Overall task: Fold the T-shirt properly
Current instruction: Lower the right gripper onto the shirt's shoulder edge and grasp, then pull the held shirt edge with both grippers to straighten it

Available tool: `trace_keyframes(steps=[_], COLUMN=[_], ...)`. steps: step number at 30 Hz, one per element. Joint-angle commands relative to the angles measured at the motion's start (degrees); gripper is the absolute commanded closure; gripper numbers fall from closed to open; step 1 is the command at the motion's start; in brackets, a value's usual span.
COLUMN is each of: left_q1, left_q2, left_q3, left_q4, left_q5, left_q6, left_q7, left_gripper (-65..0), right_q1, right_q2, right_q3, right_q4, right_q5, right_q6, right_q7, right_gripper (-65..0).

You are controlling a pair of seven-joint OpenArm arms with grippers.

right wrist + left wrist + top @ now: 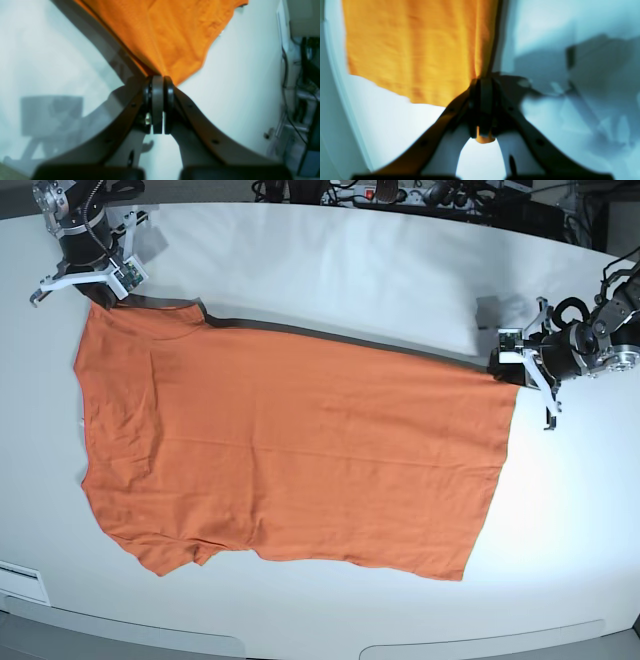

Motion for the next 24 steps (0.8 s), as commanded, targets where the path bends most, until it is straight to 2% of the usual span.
trace_keyframes(steps=[1,3,7,13,17,20,24], left_q1=[0.2,1.9,6.4,13.1,17.5,20.8,23.1], left_q2=[-2.1,-3.4,-5.6,-8.7,-9.9,-10.3,-10.0], left_q3=[-0.7,-0.7,-0.7,-0.7,-0.7,-0.7,-0.7], left_q4=[2.3,5.9,13.8,23.4,28.1,30.4,31.0], left_q5=[-0.7,-1.5,-1.6,-1.6,0.3,4.3,9.0], left_q6=[0.5,0.1,0.2,3.0,5.6,7.5,9.4], left_q7=[-0.7,0.3,7.8,18.6,25.9,29.1,28.8], left_gripper=[0.0,0.0,0.0,0.0,0.0,0.0,0.0], right_q1=[-2.0,-5.0,-9.8,-14.1,-16.2,-17.4,-17.9], right_q2=[0.6,0.6,0.6,0.6,0.6,0.4,0.5], right_q3=[1.7,3.7,4.9,4.9,4.9,4.9,4.9], right_q4=[1.4,2.1,3.0,3.3,3.3,3.3,3.4], right_q5=[-0.7,-0.7,-0.7,0.9,3.9,3.8,3.6], right_q6=[-0.8,-0.9,-1.7,-1.5,1.0,1.4,0.9], right_q7=[0.1,0.1,-0.2,-1.2,-1.5,-2.9,-2.4], right_gripper=[0.0,0.0,0.0,0.0,0.0,0.0,0.0])
